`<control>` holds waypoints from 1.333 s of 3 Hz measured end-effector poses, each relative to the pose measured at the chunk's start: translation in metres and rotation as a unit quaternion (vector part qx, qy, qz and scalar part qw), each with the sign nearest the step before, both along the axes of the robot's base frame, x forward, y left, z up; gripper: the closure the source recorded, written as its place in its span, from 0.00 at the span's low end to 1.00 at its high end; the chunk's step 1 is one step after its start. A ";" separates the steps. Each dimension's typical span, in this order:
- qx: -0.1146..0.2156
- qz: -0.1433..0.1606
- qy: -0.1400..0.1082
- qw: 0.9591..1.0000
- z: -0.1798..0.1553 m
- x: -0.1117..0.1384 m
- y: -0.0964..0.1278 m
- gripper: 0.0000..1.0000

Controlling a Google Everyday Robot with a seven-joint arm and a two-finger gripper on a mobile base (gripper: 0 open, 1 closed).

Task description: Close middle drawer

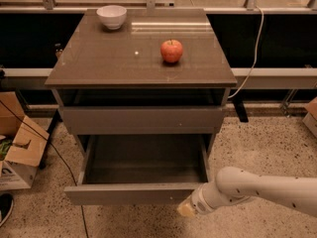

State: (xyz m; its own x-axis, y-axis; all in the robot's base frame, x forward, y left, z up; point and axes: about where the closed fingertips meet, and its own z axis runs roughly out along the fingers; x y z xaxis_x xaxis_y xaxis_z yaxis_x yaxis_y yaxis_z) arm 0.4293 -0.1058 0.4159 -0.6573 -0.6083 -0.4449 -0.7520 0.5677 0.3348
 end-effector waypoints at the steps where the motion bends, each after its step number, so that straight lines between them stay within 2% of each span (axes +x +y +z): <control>1: 0.009 -0.001 -0.061 0.998 -0.002 0.043 0.022 1.00; 2: 0.012 0.000 -0.072 0.997 -0.002 0.049 0.026 1.00; 3: 0.034 0.000 -0.106 0.994 0.002 0.086 0.040 1.00; 4: 0.059 -0.008 -0.145 0.988 0.012 0.126 0.051 1.00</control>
Offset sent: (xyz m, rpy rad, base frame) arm 0.1409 0.0629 0.0082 0.0857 -0.3558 0.0038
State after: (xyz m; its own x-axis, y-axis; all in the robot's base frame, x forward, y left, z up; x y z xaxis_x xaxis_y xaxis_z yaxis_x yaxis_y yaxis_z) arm 0.5549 -0.0547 0.4278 -0.5006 -0.5322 -0.6828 -0.8175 0.5501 0.1705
